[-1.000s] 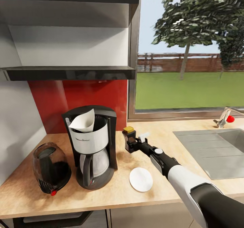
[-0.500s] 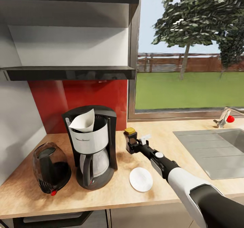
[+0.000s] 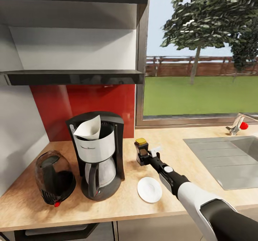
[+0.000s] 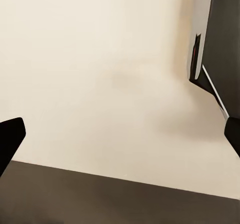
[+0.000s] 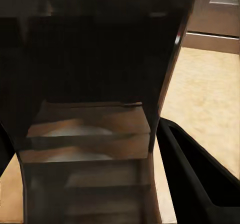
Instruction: Set up a coffee station on the kitchen countertop: keep the coffee maker on the countertop, move the bottle of coffee from the kitchen shelf to the counter next to the coffee maker, place a paper coffee filter on top of the coffee maker, put the saucer next to the coffee maker with the coffee cup on the saucer, and place the electric kettle next to the coffee maker.
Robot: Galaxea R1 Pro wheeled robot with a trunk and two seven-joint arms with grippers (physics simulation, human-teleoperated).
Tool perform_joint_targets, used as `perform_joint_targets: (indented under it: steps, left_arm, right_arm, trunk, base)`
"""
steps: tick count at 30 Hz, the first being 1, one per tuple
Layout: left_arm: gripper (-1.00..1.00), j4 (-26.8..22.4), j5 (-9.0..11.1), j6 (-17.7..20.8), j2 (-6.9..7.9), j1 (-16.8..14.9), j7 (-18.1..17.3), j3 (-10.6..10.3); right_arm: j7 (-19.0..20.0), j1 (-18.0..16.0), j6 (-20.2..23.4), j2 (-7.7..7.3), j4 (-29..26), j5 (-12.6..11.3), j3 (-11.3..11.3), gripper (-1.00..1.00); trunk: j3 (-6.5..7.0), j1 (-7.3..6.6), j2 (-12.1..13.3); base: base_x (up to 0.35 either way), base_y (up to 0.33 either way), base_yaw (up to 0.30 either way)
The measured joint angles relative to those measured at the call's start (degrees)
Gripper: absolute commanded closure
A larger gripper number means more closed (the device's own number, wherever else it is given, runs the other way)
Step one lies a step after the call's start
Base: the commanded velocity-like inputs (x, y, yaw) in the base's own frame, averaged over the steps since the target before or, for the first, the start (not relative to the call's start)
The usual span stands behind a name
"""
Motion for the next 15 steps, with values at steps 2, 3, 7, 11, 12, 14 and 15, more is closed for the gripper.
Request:
perform_joint_targets:
  steps: [2,3,7,11,12,14,15]
  left_arm:
    - [-1.00,0.00,0.00,0.06,0.00,0.00,-0.04,-0.01]
    - [-1.00,0.00,0.00,0.09,0.00,0.00,-0.06,-0.01]
    - [-1.00,-0.03,0.00,0.22,0.03,-0.02,-0.08,0.14]
    - [-1.00,-0.08,0.00,0.25,0.00,-0.08,-0.08,0.16]
    - [-1.00,-0.09,0.00,0.25,0.00,-0.08,-0.06,0.17]
    - [-1.00,-0.09,0.00,0.28,0.00,-0.09,-0.07,0.16]
    - [-1.00,-0.09,0.00,0.30,0.00,-0.09,-0.08,0.16]
  right_arm:
    - [-0.05,0.43,-0.03,0.00,-0.07,-0.03,-0.03,1.00]
    - [-0.05,0.49,-0.03,0.00,-0.07,-0.06,-0.05,1.00]
    - [-0.03,0.62,-0.04,-0.03,-0.03,-0.05,-0.06,1.00]
    - [-0.04,0.82,-0.03,-0.08,-0.02,-0.03,-0.09,1.00]
    - [0.01,0.97,-0.02,-0.09,-0.03,-0.07,-0.16,1.00]
    - [-0.02,1.01,-0.03,-0.09,-0.03,-0.04,-0.08,1.00]
    - [-0.02,1.02,-0.03,-0.09,-0.06,-0.03,-0.06,1.00]
  trunk:
    - [0.00,0.00,0.00]
    - [0.00,0.00,0.00]
    - [0.00,0.00,0.00]
    - [0.00,0.00,0.00]
    - [0.00,-0.01,-0.02]
    - [0.00,0.00,0.00]
    - [0.00,0.00,0.00]
  base:
    - [0.000,0.000,0.000]
    - [0.000,0.000,0.000]
    - [0.000,0.000,0.000]
    - [0.000,0.067,0.000]
    - [0.000,0.189,0.000]
    - [0.000,0.106,0.000]
    - [0.000,0.046,0.000]
